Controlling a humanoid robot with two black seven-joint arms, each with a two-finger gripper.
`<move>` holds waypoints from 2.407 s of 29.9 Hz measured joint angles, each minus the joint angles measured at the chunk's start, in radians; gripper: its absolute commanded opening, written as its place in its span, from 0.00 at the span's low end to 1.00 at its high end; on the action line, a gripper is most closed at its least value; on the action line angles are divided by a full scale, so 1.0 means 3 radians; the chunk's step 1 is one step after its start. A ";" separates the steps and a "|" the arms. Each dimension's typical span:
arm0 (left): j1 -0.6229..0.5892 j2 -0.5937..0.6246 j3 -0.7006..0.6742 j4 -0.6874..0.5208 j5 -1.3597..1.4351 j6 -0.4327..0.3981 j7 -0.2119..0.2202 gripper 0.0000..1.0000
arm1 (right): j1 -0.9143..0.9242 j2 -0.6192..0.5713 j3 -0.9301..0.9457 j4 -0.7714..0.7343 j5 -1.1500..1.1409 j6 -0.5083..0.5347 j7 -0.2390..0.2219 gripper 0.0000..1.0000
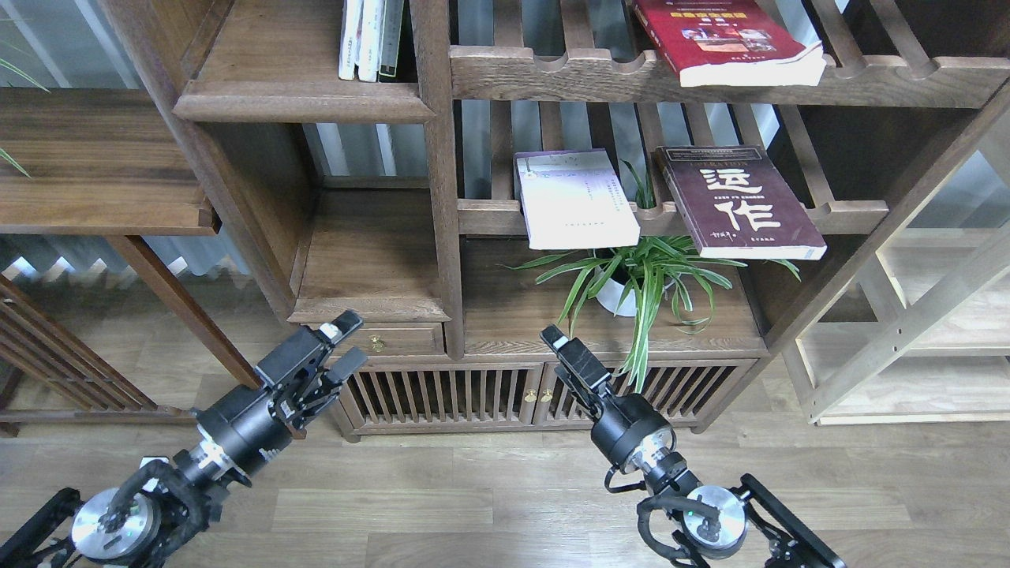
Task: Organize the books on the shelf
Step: 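Raise both grippers toward the shelf, right gripper toward the maroon book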
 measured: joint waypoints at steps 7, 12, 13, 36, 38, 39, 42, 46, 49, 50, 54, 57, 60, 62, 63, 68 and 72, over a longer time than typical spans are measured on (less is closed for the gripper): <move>-0.0060 -0.0010 0.0008 0.0005 0.0002 0.0010 0.0008 1.00 | -0.0068 0.0000 -0.0001 0.0001 0.0000 0.0069 0.0004 1.00; -0.0074 -0.0028 -0.0014 0.0006 0.0005 0.0024 0.0007 1.00 | -0.0084 0.0000 0.0005 -0.0002 0.0000 0.0095 0.0008 1.00; -0.0075 -0.0029 -0.0019 0.0012 0.0005 0.0026 0.0007 1.00 | -0.0086 0.0000 0.0008 -0.0002 0.0000 0.0105 0.0009 1.00; -0.0069 -0.0640 -0.0008 0.0265 0.0480 0.0071 -0.0020 1.00 | -0.0096 0.0000 0.0048 -0.0046 0.0000 0.0199 0.0015 1.00; -0.0071 -0.0628 -0.0006 0.0261 0.0479 0.0095 -0.0020 0.99 | -0.0091 0.0000 0.0098 -0.0067 0.0000 0.0204 0.0015 1.00; -0.0072 -0.0621 -0.0008 0.0259 0.0476 0.0111 -0.0019 1.00 | -0.0088 0.0000 0.0120 -0.0076 0.0000 0.0207 0.0016 1.00; -0.0075 -0.0606 -0.0017 0.0252 0.0469 0.0144 -0.0015 1.00 | -0.0067 0.0000 0.0143 -0.0090 0.0000 0.0219 0.0016 1.00; -0.0078 -0.0561 0.0004 0.0232 0.0462 0.0157 -0.0002 1.00 | -0.0046 0.0000 0.0141 -0.0112 0.0000 0.0224 0.0013 1.00; -0.0080 -0.0542 0.0022 0.0214 0.0460 0.0158 0.0000 1.00 | -0.0043 0.0000 0.0135 -0.0132 0.0000 0.0228 0.0011 1.00; -0.0080 -0.0540 0.0027 0.0207 0.0460 0.0158 0.0000 0.99 | -0.0043 0.0000 0.0135 -0.0140 -0.0001 0.0235 0.0011 1.00; -0.0082 -0.0535 0.0033 0.0149 0.0460 0.0166 0.0000 0.99 | -0.0045 0.0000 0.0148 -0.0177 -0.0004 0.0271 0.0011 1.00; -0.0085 -0.0504 0.0026 0.0090 0.0458 0.0185 0.0000 1.00 | -0.0047 0.0000 0.0151 -0.0213 -0.0005 0.0288 0.0015 1.00; -0.0105 -0.0432 0.0007 0.0070 0.0455 0.0213 0.0000 1.00 | -0.0062 0.0000 0.0153 -0.0223 -0.0006 0.0355 0.0023 1.00; -0.0124 -0.0417 -0.0007 0.0065 0.0454 0.0234 0.0000 1.00 | -0.0077 0.0000 0.0159 -0.0229 -0.0008 0.0434 0.0025 1.00; -0.0128 -0.0417 -0.0012 0.0065 0.0452 0.0248 0.0000 1.00 | -0.0084 0.0000 0.0162 -0.0231 -0.0009 0.0466 0.0025 1.00; -0.0150 -0.0424 -0.0016 0.0072 0.0446 0.0312 -0.0002 1.00 | -0.0090 0.0000 0.0165 -0.0236 -0.0009 0.0516 0.0025 1.00; -0.0171 -0.0465 0.0002 0.0083 0.0445 0.0324 -0.0006 0.99 | -0.0080 0.0000 0.0152 -0.0239 -0.0006 0.0518 0.0021 1.00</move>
